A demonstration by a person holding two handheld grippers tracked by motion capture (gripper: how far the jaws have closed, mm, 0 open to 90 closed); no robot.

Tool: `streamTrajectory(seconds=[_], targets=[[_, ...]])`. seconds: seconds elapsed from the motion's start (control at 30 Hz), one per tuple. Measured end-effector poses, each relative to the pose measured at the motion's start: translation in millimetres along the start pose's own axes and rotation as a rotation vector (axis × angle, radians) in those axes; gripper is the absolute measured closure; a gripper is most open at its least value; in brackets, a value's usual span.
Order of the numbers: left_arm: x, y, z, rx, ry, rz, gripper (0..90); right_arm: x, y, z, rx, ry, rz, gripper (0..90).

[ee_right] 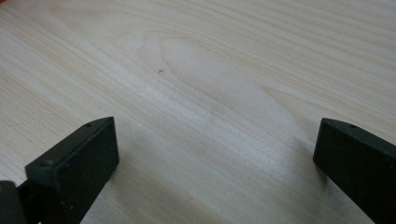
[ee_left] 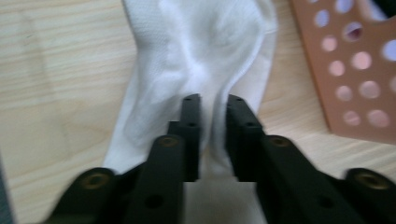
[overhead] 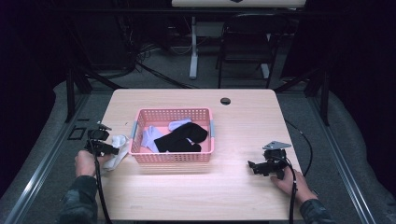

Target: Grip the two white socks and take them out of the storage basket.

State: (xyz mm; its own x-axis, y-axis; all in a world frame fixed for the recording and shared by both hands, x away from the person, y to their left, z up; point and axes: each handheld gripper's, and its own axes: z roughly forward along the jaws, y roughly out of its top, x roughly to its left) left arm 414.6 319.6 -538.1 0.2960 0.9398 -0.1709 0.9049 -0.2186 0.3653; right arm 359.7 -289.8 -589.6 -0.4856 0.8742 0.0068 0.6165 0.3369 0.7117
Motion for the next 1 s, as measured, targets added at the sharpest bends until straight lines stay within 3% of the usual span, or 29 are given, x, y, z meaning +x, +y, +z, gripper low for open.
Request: streamTrajectory(seconds=[0.03, 0.13, 0.17, 0.2, 0.23, 0.4, 0.67, 1.0], targets=[[-0.1, -0.6, -0.1, 0.000, 0.001, -0.004, 65.2, -0.1, 0.0, -0.1, 0.002, 0.001, -0.002, 0.0], [0.5, -4.2, -8.2, -0.032, 0.009, -0.008, 45.0, 0.0, 0.0, 0.0, 0.000, 0.000, 0.000, 0.0], [0.3, -5.4, -10.9, -0.039, 0.011, -0.008, 35.9, 0.0, 0.0, 0.0, 0.000, 0.000, 0.000, 0.0], [0.6, -7.9, -15.6, -0.059, -0.001, -0.005, 19.2, 0.0, 0.0, 0.0, 0.000, 0.000, 0.000, 0.0], [0.1, -9.3, -18.5, -0.068, 0.001, -0.007, 19.2, 0.0, 0.0, 0.0, 0.000, 0.000, 0.000, 0.0], [-8.0, -19.4, -40.2, -0.127, 0.015, 0.017, 1.2, 0.2, 0.0, 0.0, 0.000, 0.000, 0.001, 0.0], [-20.6, -36.1, -56.5, -0.175, 0.023, 0.047, 0.0, 0.1, 0.0, 0.0, 0.000, -0.001, 0.001, 0.0], [-34.2, -67.5, -55.8, -0.221, 0.003, 0.069, 0.0, 0.2, -0.1, 0.0, -0.001, 0.000, 0.002, 0.0]])
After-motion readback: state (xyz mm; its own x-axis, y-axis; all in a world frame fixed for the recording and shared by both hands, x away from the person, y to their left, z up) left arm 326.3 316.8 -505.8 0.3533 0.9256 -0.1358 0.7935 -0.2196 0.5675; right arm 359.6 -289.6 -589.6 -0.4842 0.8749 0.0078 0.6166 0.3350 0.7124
